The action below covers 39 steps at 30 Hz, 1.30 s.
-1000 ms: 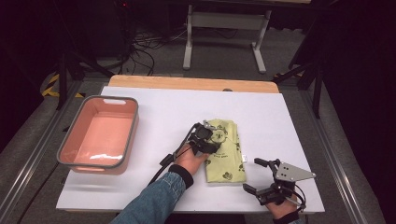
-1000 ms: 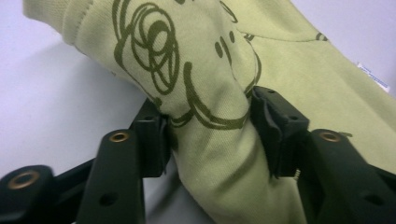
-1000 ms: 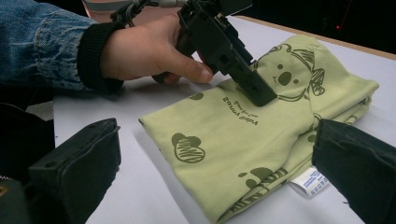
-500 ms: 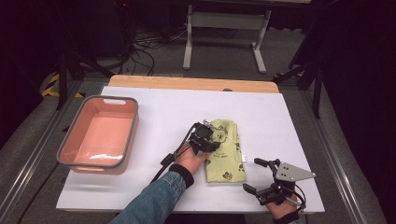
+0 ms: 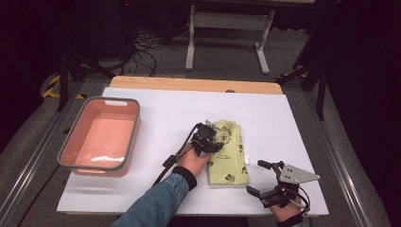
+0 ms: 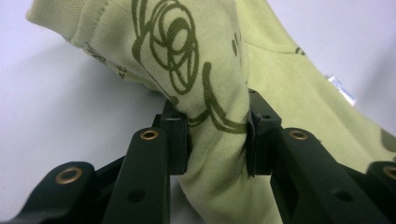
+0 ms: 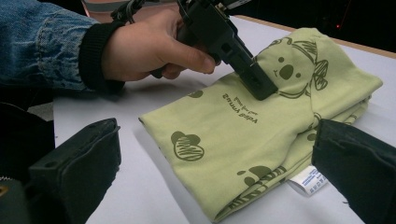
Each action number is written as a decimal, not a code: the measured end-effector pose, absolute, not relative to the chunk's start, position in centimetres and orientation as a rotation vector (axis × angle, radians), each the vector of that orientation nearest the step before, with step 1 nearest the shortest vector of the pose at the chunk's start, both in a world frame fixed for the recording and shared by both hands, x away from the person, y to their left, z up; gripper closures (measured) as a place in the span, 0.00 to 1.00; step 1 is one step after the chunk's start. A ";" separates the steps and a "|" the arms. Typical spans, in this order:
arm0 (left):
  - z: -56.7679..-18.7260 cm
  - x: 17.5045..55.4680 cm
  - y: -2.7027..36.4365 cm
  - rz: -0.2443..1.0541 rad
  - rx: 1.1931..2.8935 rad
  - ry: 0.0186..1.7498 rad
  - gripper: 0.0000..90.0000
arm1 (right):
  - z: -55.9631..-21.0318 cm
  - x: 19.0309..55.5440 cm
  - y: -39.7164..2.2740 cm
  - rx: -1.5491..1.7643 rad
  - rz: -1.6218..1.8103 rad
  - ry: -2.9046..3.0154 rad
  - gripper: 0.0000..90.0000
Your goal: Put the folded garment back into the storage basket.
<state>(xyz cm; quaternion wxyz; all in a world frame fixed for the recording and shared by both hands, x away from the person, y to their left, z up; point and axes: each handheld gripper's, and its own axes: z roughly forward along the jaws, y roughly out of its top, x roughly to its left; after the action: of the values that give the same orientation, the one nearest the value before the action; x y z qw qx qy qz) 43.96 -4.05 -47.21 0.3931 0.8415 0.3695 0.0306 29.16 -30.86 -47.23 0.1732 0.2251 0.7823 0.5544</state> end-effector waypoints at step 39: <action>-38.1 41.5 -2.3 0.238 2.057 0.712 0.75 | -47.2 29.1 -30.9 0.638 1.577 2.218 0.02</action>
<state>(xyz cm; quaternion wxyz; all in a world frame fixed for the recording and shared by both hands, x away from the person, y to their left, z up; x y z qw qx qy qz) 41.54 -2.28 -38.09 0.4580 0.8351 0.2891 0.0965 29.11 -30.87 -47.20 0.1726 0.2247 0.7816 0.5557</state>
